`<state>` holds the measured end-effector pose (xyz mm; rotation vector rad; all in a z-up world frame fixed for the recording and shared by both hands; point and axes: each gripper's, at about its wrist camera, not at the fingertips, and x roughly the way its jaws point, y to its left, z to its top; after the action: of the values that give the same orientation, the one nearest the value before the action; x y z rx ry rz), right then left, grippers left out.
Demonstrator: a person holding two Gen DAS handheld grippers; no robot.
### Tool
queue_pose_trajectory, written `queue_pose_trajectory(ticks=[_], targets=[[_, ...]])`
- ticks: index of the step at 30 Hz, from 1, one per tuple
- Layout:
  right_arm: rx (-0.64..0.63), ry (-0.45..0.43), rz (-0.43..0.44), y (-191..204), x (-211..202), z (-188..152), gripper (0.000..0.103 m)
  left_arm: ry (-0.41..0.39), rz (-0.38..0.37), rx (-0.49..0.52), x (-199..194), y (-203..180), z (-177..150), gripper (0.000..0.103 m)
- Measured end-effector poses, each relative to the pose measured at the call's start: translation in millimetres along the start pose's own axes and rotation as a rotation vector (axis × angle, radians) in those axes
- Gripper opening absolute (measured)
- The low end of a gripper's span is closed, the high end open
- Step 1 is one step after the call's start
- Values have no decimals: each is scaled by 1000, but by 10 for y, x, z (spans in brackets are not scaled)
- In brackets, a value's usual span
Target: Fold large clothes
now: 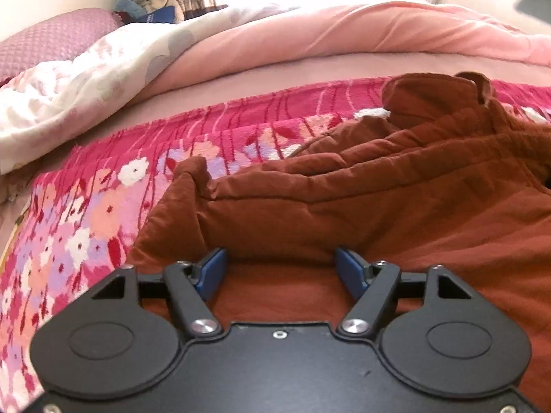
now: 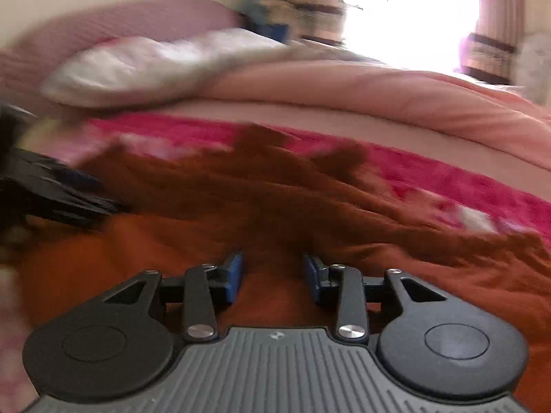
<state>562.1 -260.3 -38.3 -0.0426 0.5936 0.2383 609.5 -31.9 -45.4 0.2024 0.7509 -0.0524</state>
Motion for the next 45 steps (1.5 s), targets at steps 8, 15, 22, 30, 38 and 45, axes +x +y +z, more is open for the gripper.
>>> queue_pose_trajectory(ticks=[8, 15, 22, 30, 38, 45], targets=[[257, 14, -261, -1208, -342, -135, 4, 16, 47, -49, -197, 50, 56, 73], [158, -139, -121, -548, -1142, -154, 49, -123, 38, 27, -1113, -202, -127, 75], [93, -133, -84, 430, -1125, -489, 46, -172, 89, -189, -1397, -720, -617, 75], [82, -176, -181, 860, -961, -672, 30, -255, 226, -80, -1064, -1508, -848, 77], [237, -88, -364, -13, -1056, -876, 29, -259, 322, -138, -989, -810, -958, 79], [385, -133, -342, -729, -1295, -1205, 0, -171, 309, -359, -841, 149, -1098, 83]])
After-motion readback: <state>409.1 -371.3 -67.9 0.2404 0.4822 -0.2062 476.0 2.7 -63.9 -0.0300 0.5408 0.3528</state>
